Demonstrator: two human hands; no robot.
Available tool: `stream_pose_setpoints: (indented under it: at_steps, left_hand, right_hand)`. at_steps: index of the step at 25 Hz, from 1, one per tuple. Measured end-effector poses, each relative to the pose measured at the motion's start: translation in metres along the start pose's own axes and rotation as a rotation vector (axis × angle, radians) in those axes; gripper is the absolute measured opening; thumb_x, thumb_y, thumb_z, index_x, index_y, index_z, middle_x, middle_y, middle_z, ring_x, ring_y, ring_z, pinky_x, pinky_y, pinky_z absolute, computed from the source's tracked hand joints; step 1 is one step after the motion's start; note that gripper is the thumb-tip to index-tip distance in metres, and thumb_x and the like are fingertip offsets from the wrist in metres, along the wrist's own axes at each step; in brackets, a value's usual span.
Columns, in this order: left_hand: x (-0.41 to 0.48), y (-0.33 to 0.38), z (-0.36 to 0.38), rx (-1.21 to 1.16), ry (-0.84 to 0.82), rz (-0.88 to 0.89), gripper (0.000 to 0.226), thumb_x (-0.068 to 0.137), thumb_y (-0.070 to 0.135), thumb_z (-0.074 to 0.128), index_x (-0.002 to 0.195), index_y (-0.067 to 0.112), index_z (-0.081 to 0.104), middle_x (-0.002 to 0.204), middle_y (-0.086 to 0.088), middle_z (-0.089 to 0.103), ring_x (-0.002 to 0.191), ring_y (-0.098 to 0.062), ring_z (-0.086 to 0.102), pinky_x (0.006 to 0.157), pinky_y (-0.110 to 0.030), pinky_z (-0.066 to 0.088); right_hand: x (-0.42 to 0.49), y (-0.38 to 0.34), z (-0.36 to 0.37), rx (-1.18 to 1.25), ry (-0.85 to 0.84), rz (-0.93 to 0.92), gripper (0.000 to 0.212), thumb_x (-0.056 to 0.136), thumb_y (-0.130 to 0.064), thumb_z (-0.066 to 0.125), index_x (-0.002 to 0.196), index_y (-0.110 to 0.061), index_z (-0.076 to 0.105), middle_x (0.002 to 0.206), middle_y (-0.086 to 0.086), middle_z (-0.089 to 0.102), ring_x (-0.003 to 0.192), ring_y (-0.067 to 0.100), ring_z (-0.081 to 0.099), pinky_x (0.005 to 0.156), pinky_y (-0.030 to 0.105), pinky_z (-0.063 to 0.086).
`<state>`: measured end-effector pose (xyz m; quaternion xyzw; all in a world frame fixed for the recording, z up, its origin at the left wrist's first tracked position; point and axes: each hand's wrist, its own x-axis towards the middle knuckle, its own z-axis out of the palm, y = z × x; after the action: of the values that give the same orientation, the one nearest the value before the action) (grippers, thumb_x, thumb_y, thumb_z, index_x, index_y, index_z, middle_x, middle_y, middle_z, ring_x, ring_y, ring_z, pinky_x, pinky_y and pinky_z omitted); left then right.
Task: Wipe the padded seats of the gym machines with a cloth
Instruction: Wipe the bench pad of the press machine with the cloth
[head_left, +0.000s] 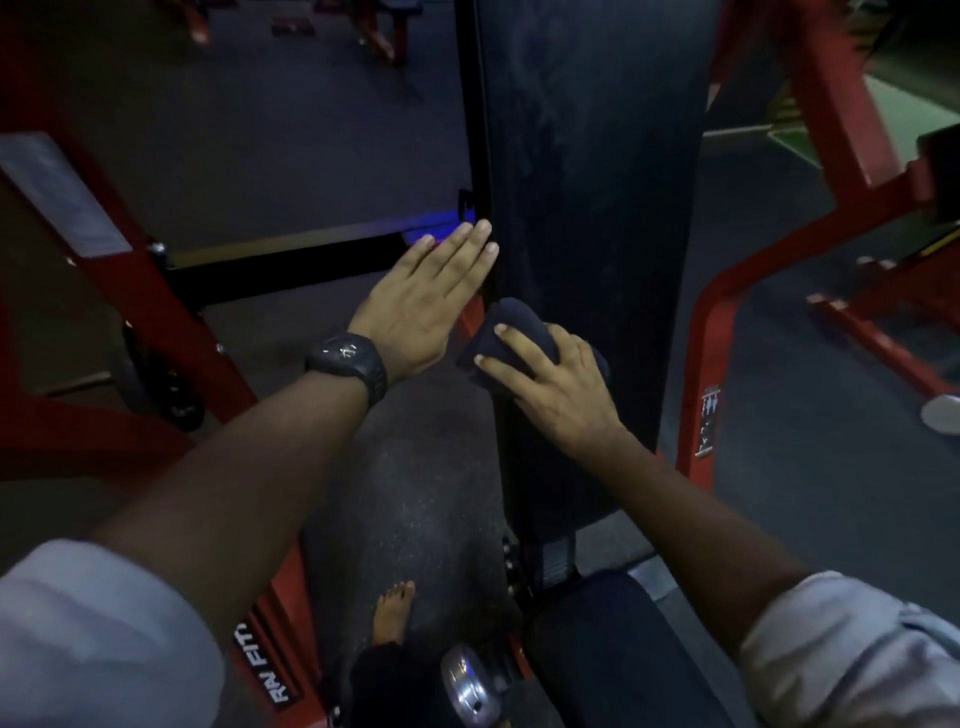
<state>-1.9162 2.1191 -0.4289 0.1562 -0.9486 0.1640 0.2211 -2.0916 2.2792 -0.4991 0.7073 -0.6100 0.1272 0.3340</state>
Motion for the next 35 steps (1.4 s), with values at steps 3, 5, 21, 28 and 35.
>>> stream_pose_setpoints:
  at_steps: [3,5,21,28,35]
  left_hand:
    - [0.008,-0.004,-0.007,-0.047,0.042,-0.156,0.077,0.092,0.004,0.041,0.161,0.005,0.008,0.170,-0.014,0.005,0.157,-0.025,0.007,0.127,-0.044,0.016]
    - [0.019,-0.003,-0.014,-0.145,0.086,-0.210,0.075,0.094,0.007,0.045,0.161,0.004,0.012,0.169,-0.014,0.007,0.157,-0.025,0.009,0.126,-0.044,0.018]
    - [0.165,-0.068,-0.099,-0.336,0.302,-0.453,0.074,0.100,0.030,0.049,0.161,0.006,0.013,0.170,-0.011,0.006,0.157,-0.020,0.005,0.127,-0.038,0.008]
    - [0.190,-0.067,-0.104,-0.367,0.368,-0.480,0.071,0.098,0.027,0.050,0.159,0.005,0.023,0.168,-0.012,0.017,0.156,-0.021,0.012,0.128,-0.039,0.010]
    - [0.213,-0.045,-0.093,-0.362,0.478,-0.487,0.073,0.094,0.030,0.038,0.158,-0.001,0.023,0.166,-0.020,0.020,0.156,-0.028,0.012,0.128,-0.043,0.009]
  right_hand:
    - [0.039,0.013,-0.011,0.100,0.148,0.198,0.057,0.094,-0.024,0.063,0.145,-0.035,0.041,0.155,0.001,0.029,0.119,0.043,0.052,0.097,0.052,0.046]
    - [0.068,0.015,-0.026,0.233,0.233,0.415,0.056,0.092,-0.022,0.060,0.145,-0.032,0.042,0.155,0.002,0.029,0.122,0.037,0.043,0.101,0.049,0.044]
    - [0.315,0.135,-0.133,0.303,0.412,0.603,0.057,0.085,-0.028,0.056,0.142,-0.030,0.055,0.153,0.000,0.041,0.125,0.033,0.042,0.108,0.042,0.037]
    - [0.351,0.155,-0.129,0.084,0.152,0.295,0.048,0.090,-0.058,0.043,0.130,-0.036,0.061,0.137,-0.007,0.056,0.135,0.028,0.039,0.105,0.049,0.037]
    - [0.357,0.159,-0.130,0.165,0.221,0.447,0.040,0.091,-0.046,0.049,0.122,-0.031,0.069,0.125,-0.004,0.064,0.121,0.025,0.050,0.094,0.042,0.045]
